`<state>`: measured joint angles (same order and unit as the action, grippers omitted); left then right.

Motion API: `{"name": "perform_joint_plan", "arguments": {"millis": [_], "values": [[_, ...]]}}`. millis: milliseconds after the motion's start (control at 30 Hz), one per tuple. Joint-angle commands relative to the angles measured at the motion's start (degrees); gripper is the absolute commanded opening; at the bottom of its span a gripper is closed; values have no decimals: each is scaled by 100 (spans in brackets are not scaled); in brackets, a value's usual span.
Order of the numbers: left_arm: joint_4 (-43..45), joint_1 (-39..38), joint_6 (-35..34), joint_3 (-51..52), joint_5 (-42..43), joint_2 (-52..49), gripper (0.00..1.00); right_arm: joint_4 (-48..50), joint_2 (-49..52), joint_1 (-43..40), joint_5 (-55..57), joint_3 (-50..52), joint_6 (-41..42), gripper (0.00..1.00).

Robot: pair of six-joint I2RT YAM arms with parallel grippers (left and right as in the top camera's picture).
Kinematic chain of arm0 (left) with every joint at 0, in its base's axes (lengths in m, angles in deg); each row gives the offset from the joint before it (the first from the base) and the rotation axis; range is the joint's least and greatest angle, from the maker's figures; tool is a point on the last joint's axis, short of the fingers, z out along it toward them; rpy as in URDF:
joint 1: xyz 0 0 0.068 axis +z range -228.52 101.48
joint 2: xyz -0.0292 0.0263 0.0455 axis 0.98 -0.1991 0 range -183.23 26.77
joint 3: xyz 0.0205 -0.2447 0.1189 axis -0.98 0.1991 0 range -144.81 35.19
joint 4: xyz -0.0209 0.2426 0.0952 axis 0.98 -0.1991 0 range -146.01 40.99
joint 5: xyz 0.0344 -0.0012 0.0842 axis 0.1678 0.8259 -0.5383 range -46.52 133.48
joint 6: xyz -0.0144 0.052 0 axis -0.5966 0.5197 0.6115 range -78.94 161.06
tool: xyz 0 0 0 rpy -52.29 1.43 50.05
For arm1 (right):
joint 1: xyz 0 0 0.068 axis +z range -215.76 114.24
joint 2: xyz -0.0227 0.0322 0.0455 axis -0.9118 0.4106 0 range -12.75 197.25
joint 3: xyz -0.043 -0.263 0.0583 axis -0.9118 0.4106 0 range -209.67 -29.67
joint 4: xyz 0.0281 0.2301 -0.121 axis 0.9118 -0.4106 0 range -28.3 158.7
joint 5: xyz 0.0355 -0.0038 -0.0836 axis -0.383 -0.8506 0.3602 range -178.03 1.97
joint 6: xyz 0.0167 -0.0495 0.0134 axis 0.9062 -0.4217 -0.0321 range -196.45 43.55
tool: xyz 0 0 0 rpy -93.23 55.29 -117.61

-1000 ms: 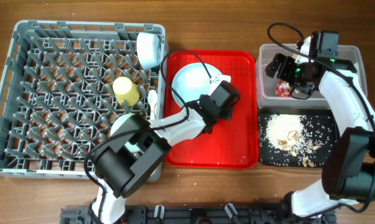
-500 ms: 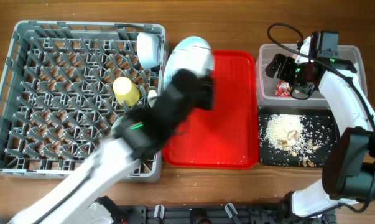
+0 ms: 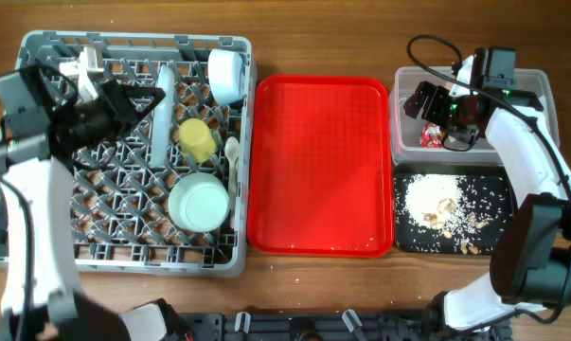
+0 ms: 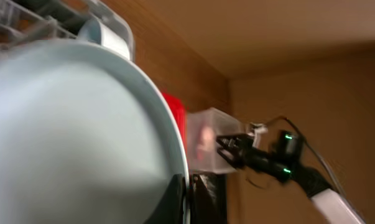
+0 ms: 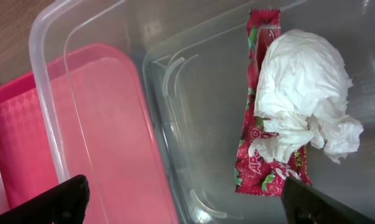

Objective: Sort waste into correct bins and load items into the dishwasher rack

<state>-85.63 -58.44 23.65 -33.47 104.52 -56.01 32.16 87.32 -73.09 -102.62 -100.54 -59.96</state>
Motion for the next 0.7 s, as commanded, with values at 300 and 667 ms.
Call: {"name": "perform_joint_plan", "arguments": {"millis": [300, 667], "values": [[448, 555, -151, -109, 380, -479, 100, 11, 24, -20, -52, -4, 20, 100], [-651, 667, -149, -127, -1786, 2354, 100, 11, 24, -20, -52, -4, 17, 100]]}}
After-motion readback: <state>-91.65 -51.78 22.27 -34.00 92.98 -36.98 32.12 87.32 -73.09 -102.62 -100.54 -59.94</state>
